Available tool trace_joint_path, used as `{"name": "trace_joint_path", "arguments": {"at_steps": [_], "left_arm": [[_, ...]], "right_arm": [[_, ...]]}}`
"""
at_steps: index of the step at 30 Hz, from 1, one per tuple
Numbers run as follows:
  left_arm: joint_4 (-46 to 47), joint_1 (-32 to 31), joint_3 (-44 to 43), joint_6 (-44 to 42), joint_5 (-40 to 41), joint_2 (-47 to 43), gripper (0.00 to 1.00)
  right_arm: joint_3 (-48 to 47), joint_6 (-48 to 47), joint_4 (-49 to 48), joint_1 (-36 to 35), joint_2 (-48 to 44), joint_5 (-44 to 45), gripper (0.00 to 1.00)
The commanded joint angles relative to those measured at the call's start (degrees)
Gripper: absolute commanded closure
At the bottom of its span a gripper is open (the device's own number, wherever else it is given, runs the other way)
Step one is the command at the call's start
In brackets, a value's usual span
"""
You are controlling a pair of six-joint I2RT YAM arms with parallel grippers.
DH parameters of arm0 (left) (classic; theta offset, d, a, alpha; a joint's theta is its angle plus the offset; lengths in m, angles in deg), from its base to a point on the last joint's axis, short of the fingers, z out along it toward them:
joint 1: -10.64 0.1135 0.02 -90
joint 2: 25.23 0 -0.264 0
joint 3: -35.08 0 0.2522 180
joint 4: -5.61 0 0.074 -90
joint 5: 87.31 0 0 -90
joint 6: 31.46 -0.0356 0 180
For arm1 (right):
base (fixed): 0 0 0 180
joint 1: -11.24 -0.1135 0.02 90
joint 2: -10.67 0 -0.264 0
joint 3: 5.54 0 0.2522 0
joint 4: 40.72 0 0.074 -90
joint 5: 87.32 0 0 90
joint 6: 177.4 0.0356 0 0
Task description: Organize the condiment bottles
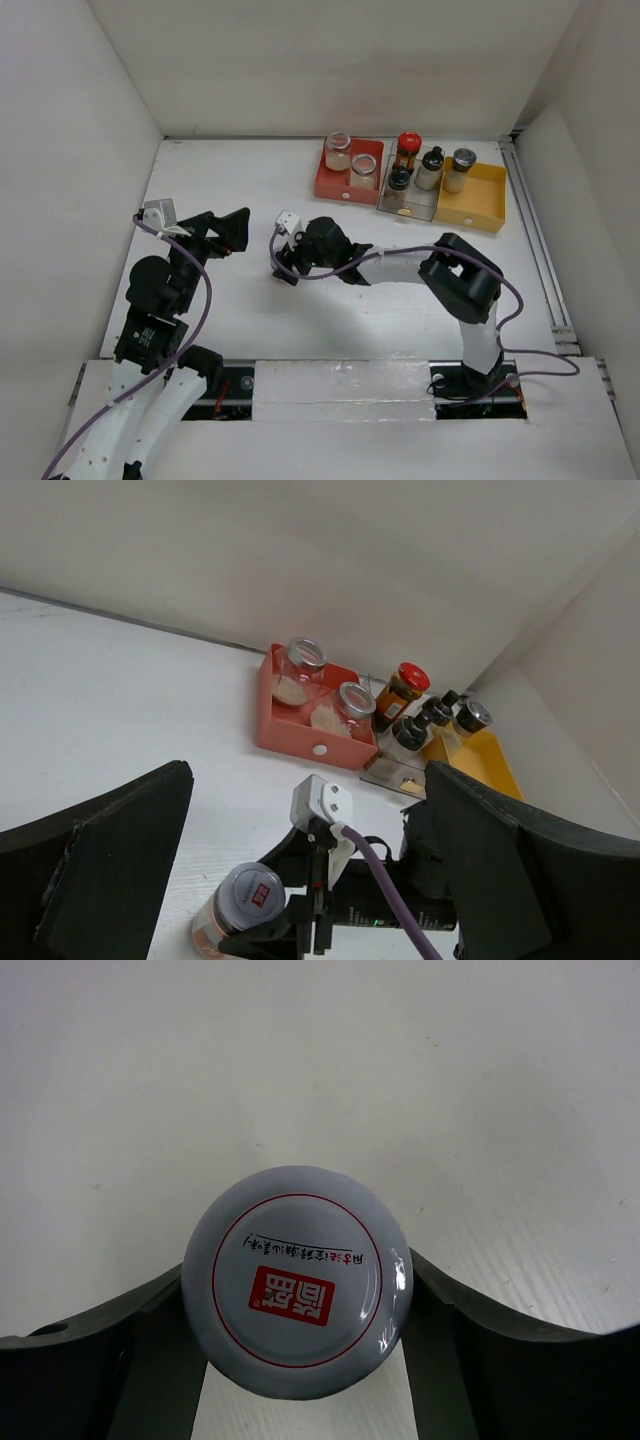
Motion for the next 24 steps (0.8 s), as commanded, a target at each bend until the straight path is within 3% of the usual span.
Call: {"name": "trace_joint_path", "arguments": {"at_steps": [1, 7, 13, 15, 19, 24], "left_arm": [[2.0, 0.1, -2.4, -0.3, -0.7, -0.5, 0.01], [2.6, 0.1, -2.4, -0.3, -2.4, 0.0, 0.01], [2.6, 0.1, -2.4, -0.3, -3.6, 0.7, 0.01], [2.6, 0.1, -2.4, -0.3, -3.6, 0.7, 0.01], [2.6, 0.1, -2.4, -0.3, -4.2, 0.7, 0.01], [2.6, 0.1, -2.4, -0.3, -4.2, 0.7, 0.01]], "right_arm": [[0.0, 4.3, -10.0, 2.3, -5.2, -3.4, 0.48], [5.5, 5.4, -11.5, 11.4, -25.9, 2.2, 0.5], [8.5, 5.9, -2.9, 30.0, -39.8, 21.3, 0.5], [9.5, 6.9, 0.0, 37.9, -42.2, 27.0, 0.5], [11.5, 9.8, 1.9, 50.1, -44.3, 28.4, 0.5], [11.5, 12.9, 2.4, 59.5, -37.1, 27.9, 0.5]]}}
